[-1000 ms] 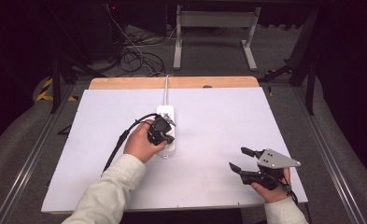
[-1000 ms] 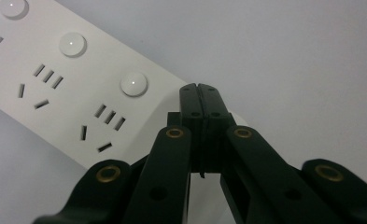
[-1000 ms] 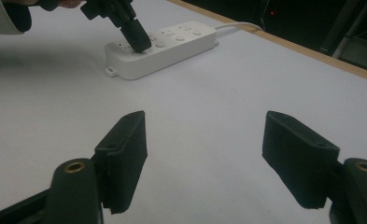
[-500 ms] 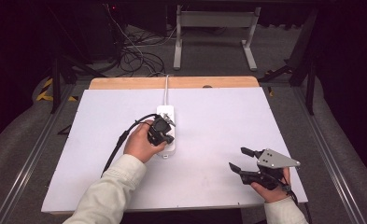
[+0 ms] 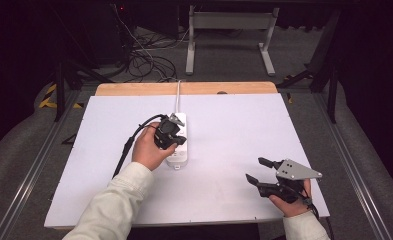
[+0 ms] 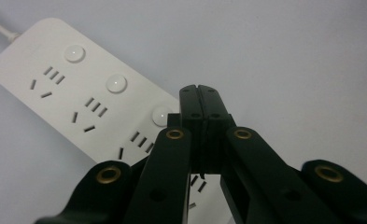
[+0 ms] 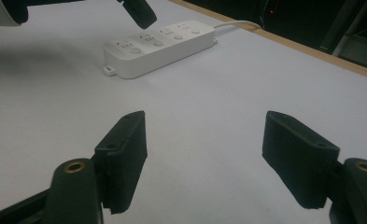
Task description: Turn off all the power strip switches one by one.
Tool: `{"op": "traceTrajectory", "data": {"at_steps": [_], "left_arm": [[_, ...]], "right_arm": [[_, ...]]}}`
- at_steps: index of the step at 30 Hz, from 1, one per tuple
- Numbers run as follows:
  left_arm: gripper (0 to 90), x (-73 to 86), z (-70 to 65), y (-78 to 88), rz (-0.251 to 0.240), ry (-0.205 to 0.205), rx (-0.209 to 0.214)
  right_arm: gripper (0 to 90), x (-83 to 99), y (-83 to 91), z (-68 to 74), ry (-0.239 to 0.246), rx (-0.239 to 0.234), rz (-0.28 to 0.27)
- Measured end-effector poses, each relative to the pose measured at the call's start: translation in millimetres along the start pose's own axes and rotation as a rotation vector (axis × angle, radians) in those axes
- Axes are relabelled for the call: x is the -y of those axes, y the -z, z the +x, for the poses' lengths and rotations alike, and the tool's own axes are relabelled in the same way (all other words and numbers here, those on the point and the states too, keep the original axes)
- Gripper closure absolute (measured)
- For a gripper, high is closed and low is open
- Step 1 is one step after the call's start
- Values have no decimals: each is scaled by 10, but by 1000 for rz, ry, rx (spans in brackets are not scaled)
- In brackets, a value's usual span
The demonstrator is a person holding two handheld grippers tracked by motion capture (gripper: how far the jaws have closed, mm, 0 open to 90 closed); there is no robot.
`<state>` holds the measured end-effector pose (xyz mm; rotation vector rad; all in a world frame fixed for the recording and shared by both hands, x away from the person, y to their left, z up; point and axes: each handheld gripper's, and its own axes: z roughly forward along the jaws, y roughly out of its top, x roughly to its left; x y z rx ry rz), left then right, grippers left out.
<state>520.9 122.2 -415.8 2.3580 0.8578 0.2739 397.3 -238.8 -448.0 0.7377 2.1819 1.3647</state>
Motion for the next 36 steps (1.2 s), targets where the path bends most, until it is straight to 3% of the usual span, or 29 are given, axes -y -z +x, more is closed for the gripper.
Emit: {"op": "traceTrajectory", "data": {"at_steps": [9, 17, 28, 36], "left_arm": [[900, -13, 57, -22, -8, 6, -20], [900, -8, 154, -145, -10, 33, -41], [900, 1, 216, -248, -3, 70, -24], [900, 7, 203, -275, 13, 65, -24]], "right_arm": [[319, 3, -2, -6, 3, 0, -1], [319, 3, -2, -7, 3, 0, -1], [318, 5, 0, -9, 0, 3, 0], [319, 7, -3, -14, 7, 2, 0]]}}
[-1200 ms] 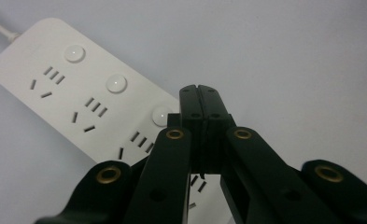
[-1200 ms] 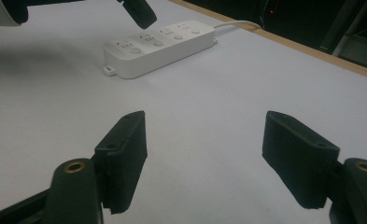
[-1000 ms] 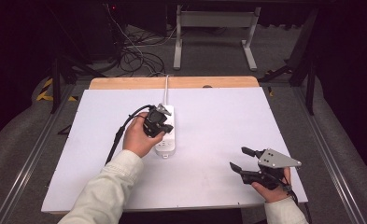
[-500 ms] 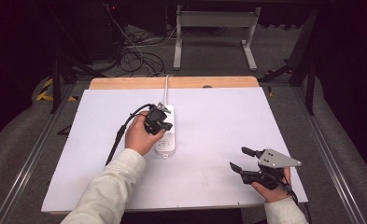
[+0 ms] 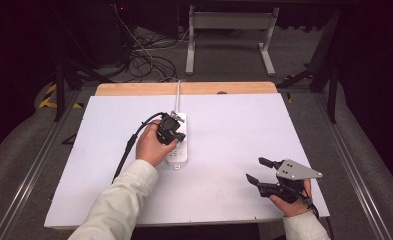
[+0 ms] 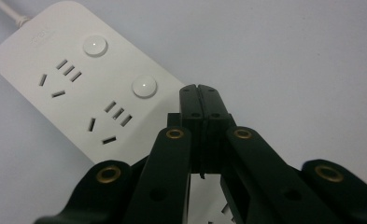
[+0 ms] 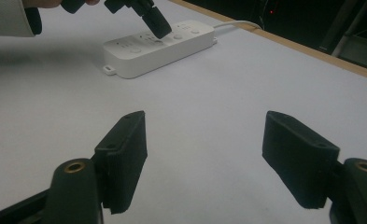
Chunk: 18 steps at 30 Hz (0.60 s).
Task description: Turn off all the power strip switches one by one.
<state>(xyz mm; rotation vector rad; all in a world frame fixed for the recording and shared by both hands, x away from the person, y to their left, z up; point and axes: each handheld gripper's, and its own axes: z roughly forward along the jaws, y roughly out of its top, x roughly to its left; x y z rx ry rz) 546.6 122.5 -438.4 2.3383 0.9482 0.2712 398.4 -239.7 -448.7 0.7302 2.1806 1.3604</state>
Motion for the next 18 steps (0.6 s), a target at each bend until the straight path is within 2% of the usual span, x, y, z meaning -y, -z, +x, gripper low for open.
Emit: {"op": "traceTrajectory", "data": {"at_steps": [5, 8, 18], "left_arm": [[900, 4, -14, -29, 15, -7, 2], [900, 3, -4, -29, 14, 3, 14], [900, 6, -9, -44, 35, 2, 4]], "right_arm": [[318, -1, 0, 3, 0, -2, 1], [319, -1, 0, 2, -1, -1, 0], [318, -2, 1, 8, 0, -1, 0]]}}
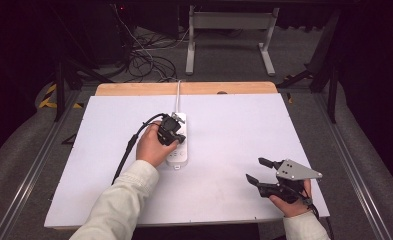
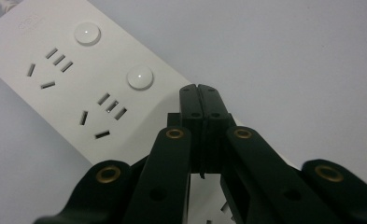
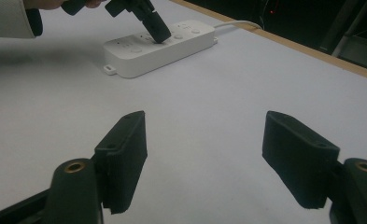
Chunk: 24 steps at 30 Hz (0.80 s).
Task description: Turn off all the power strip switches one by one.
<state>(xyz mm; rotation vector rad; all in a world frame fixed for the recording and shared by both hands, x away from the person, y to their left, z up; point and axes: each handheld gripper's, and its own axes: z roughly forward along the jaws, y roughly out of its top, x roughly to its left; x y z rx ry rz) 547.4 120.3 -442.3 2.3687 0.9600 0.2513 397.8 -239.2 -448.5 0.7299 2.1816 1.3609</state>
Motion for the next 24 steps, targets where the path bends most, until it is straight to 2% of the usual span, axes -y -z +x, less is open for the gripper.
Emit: {"op": "traceTrajectory", "data": {"at_steps": [11, 24], "left_arm": [[900, 29, -6, -4, -19, 12, -1], [900, 35, -38, -6, -21, 15, -23]], "right_arm": [[318, 0, -3, 2, 2, 0, 2], [318, 0, -3, 3, 1, -1, 3]]}}
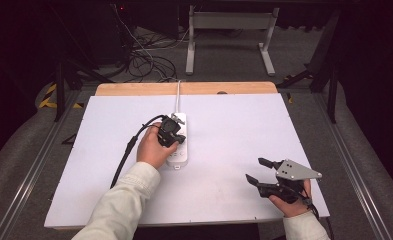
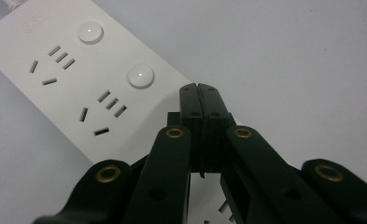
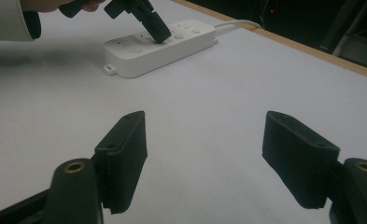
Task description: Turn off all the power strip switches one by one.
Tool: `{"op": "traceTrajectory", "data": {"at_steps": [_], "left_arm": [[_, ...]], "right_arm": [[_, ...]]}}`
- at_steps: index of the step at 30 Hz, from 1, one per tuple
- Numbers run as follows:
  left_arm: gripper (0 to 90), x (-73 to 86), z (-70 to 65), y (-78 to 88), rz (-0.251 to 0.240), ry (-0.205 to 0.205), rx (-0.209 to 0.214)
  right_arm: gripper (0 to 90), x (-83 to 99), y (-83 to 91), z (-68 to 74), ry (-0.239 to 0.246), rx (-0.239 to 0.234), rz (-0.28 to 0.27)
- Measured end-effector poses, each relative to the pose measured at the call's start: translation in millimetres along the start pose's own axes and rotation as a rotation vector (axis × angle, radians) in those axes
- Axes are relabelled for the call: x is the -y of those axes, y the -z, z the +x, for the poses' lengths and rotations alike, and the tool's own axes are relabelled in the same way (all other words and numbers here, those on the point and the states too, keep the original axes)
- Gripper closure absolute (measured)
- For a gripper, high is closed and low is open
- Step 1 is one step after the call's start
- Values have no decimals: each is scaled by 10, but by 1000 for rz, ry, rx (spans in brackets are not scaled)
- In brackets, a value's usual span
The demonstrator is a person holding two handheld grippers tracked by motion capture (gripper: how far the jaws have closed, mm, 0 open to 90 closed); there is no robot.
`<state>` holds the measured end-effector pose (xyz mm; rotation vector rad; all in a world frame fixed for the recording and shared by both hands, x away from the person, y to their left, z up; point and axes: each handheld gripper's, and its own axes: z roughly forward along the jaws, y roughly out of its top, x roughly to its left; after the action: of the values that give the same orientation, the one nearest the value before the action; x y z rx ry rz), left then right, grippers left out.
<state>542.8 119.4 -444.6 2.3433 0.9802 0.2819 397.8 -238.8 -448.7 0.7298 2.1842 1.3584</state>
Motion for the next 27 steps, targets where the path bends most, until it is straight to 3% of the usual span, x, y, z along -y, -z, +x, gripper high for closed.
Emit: {"op": "traceTrajectory", "data": {"at_steps": [13, 14, 15, 16, 18, 21, 27], "left_arm": [[900, -6, 20, -7, 6, 26, 13], [900, -14, 16, -3, 13, 17, 9], [900, -21, 13, 19, -13, -1, 5], [900, -37, 19, 43, 8, -3, -25], [900, -48, 77, 98, -32, 27, 13], [900, -87, 123, 184, -92, 52, 17], [900, -171, 154, 247, -122, 52, 14]], "right_arm": [[318, -2, 6, 1, 2, 1, 0], [318, -1, 7, 0, 1, 0, 0], [319, -1, 9, -1, -4, 1, 2], [319, -2, 9, -3, -5, 1, -3], [318, -1, 12, -7, -4, 2, -5], [318, 4, 10, -16, -9, 2, -2], [319, 4, 5, -10, -3, 2, 0]]}}
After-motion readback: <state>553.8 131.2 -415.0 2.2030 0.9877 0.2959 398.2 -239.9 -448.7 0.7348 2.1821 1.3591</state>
